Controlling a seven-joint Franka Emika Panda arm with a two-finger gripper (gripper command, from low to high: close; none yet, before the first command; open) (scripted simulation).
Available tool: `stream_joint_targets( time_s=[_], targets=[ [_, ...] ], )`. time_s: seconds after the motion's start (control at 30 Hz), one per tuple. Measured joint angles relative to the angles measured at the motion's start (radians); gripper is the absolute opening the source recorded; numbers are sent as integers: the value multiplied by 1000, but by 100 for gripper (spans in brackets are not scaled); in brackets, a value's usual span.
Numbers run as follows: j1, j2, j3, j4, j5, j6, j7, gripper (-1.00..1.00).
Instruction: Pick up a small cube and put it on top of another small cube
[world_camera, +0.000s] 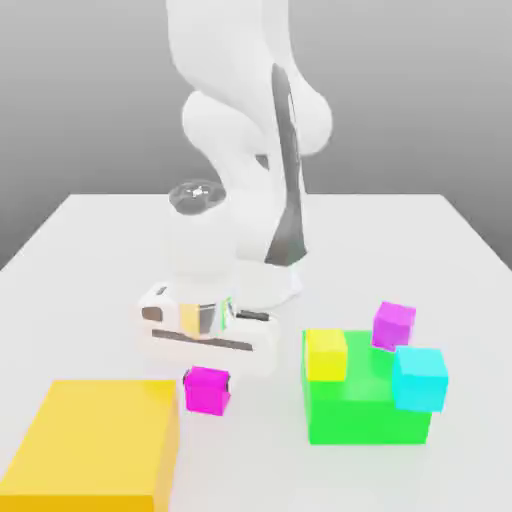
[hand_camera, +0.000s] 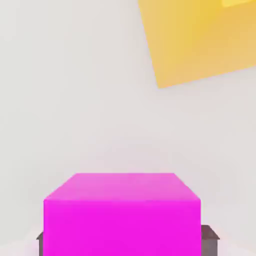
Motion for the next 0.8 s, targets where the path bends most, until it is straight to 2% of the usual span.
stream_joint_targets(
  time_s=[0.1,0.37,0.73,0.8],
  targets=[
    [2,-15,-3,-2,-7,-12,6,-100],
    [22,-287,-17,-42,-29,-245,38,-100],
    [219,-632,221,81,122,-708,464,-100],
    [238,-638,252,87,141,-720,510,-100]
  ],
)
